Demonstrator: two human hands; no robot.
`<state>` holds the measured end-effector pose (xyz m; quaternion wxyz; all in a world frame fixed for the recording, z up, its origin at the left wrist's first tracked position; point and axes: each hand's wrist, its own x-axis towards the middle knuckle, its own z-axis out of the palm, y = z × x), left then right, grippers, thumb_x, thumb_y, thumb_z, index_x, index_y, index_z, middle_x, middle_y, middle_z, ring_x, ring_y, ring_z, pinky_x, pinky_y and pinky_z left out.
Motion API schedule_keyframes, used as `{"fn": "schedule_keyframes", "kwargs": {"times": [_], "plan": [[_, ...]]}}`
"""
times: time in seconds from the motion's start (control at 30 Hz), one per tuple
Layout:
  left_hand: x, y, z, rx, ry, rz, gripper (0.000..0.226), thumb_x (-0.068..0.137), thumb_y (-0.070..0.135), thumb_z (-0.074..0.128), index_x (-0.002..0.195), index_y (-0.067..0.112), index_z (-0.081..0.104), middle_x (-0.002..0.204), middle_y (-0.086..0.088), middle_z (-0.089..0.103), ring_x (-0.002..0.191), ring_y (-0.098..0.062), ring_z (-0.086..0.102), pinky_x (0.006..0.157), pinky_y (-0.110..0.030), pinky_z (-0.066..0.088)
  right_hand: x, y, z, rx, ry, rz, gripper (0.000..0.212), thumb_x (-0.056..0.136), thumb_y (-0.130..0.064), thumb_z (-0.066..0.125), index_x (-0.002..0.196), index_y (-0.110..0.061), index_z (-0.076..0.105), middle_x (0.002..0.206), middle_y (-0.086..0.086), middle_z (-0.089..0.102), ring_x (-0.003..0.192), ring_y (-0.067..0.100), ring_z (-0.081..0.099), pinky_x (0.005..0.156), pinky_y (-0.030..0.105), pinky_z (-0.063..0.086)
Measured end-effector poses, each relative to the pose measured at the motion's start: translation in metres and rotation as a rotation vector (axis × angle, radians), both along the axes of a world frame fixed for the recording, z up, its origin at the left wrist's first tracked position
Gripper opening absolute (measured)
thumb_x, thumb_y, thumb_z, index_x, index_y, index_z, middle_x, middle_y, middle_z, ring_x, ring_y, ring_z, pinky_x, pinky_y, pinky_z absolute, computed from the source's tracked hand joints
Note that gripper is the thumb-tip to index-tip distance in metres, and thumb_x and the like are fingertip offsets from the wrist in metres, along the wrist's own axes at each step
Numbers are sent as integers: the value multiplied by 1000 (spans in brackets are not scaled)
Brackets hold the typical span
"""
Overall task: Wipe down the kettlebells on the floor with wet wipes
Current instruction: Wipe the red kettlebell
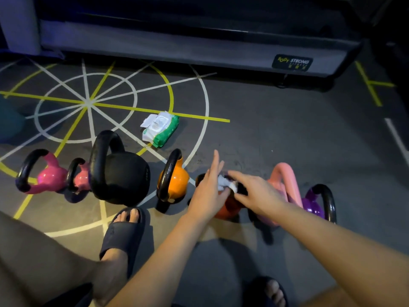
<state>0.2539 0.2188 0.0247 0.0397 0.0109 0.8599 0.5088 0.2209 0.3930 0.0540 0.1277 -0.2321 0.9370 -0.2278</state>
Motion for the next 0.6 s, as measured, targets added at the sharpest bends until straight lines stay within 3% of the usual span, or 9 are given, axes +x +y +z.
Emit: {"fn": "schedule_keyframes", "kwargs": {"times": [0.1,0.17,0.27,0.33,0.4,0.43,0.47,0.53,0.6], "plan": [[1,-17,-16,-46,-7,-146,98,91,32,67,160,41,-3,166,12,23,155,-16,16,123,-28,16,7,6,-4,-13,100,60,36,92,-24,62,127,-32,66,131,-12,65,121,12,62,96,31,52],[-1,-32,-19,-150,-2,-251,89,89,26,63,162,33,12,167,7,21,156,-13,8,127,-36,11,9,10,0,-29,136,27,33,95,-25,60,127,-33,66,130,-15,65,119,8,61,98,29,50],[-9,-42,-13,-297,78,-310,70,93,25,63,156,21,34,159,2,39,152,-14,24,125,-39,20,15,8,-2,14,87,-121,30,102,-34,49,125,-28,66,116,-7,73,107,19,66,87,31,50],[-11,-37,-8,-391,115,-320,65,97,45,60,153,22,39,153,1,46,146,-18,35,121,-39,28,18,7,-2,238,33,-222,41,104,-36,32,139,-25,51,93,3,73,88,33,67,75,38,49],[-11,-29,-7,-571,143,-329,76,94,61,56,155,22,35,146,0,46,138,-21,39,117,-36,32,23,2,0,423,46,-182,57,102,-24,25,157,-26,10,80,5,67,77,34,64,72,40,50],[-10,-26,-6,-661,157,-336,84,92,63,57,157,19,30,142,-2,45,133,-23,40,114,-37,35,24,-6,7,418,56,-194,55,102,-23,26,155,-26,9,80,4,65,78,34,65,72,38,49],[-9,-23,-5,-751,166,-346,88,91,59,60,159,14,25,139,-5,43,130,-25,40,111,-38,36,23,-16,12,347,62,-186,45,104,-26,27,149,-25,24,85,3,66,86,34,66,72,37,47],[-11,-21,-1,-899,164,-382,75,96,42,60,156,10,29,141,-9,40,129,-28,38,106,-40,38,28,-35,24,187,36,-149,34,106,-37,32,128,-21,53,112,5,69,105,33,65,80,40,50],[-11,-23,1,-951,164,-388,50,100,31,54,145,13,42,141,-10,40,128,-30,39,99,-41,40,28,-39,26,218,5,-164,33,104,-35,36,122,-18,58,124,7,66,112,33,63,84,41,51]]}}
